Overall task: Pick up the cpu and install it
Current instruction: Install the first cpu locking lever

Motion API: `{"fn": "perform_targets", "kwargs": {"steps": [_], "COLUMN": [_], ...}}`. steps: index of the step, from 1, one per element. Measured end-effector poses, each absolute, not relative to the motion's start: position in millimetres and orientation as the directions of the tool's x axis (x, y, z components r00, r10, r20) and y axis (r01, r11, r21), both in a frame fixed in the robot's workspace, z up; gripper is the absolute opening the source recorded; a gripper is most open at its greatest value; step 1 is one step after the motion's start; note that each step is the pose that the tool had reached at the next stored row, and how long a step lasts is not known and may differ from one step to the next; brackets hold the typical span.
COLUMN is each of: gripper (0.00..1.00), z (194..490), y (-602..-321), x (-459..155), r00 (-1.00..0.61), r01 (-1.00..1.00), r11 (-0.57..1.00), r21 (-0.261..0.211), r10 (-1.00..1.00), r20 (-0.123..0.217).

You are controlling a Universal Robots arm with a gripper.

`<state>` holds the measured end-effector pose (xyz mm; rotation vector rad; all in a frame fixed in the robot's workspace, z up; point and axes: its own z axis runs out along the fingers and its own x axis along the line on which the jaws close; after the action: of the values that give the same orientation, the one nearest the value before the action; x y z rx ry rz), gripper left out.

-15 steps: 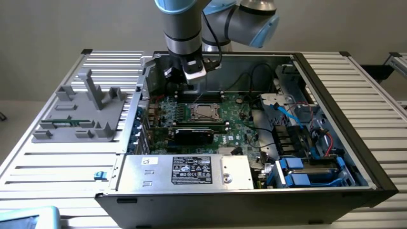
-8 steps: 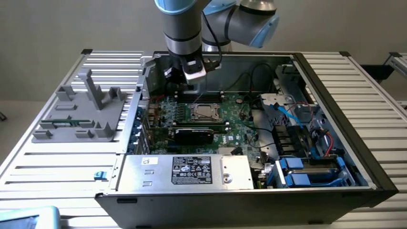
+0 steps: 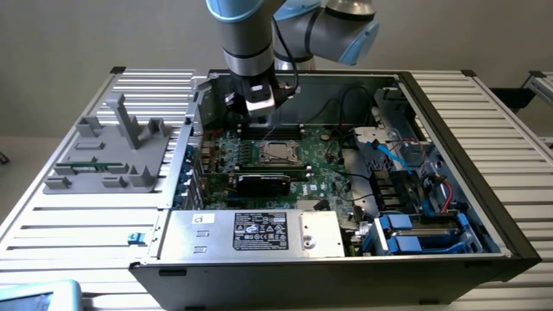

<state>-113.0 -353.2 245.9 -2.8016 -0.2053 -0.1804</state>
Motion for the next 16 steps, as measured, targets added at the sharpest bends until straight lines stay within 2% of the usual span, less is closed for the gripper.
{"fn": "perform_targets", "kwargs": {"steps": [10, 16], "gripper": [0.11, 0.11], "z": [245.4, 242.1], "y": [-353.2, -353.2], "x": [-113.0, -113.1], "r00": [0.982, 0.988], "r01": [0.158, 0.092], "r11": [-0.937, -0.946], "r21": [-0.311, -0.312], "r10": [0.116, 0.049], "r20": [0.148, 0.144]}}
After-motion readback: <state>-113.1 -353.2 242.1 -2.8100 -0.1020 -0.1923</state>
